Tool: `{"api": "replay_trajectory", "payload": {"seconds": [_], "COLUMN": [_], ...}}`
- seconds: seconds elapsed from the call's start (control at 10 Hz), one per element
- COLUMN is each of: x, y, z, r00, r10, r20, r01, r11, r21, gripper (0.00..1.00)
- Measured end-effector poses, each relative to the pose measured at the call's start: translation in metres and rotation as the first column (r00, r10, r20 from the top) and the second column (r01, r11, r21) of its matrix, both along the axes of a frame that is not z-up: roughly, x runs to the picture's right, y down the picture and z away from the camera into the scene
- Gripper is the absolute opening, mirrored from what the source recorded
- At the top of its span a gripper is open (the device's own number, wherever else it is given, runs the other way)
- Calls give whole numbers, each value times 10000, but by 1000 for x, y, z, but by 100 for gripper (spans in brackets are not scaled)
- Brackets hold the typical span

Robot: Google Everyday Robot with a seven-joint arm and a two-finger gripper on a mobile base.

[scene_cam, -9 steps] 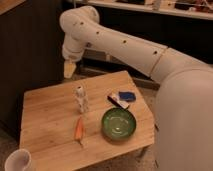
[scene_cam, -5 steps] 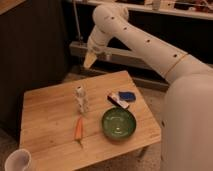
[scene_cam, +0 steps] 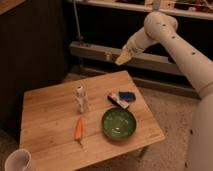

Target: Move the arm in a circular motion

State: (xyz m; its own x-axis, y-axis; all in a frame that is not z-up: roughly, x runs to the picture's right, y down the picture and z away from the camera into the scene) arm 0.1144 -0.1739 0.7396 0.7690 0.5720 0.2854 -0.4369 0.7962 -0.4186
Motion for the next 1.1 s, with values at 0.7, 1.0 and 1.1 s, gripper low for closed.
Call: {"api": "replay_trajectory", "payload": {"seconds": [0.7,1.0,1.1], "x": [-5,7,11], "y": [105,197,232], "z": [-80,-115,-111], "r00": [9842,9805,9810], "r10": [-1461,-1580,-1644], "r20": [-996,-1166,-1029], "r01": [1379,1336,1365], "r11": [9868,9719,9621], "r21": [-849,-1937,-2360], "gripper": [65,65,65]}}
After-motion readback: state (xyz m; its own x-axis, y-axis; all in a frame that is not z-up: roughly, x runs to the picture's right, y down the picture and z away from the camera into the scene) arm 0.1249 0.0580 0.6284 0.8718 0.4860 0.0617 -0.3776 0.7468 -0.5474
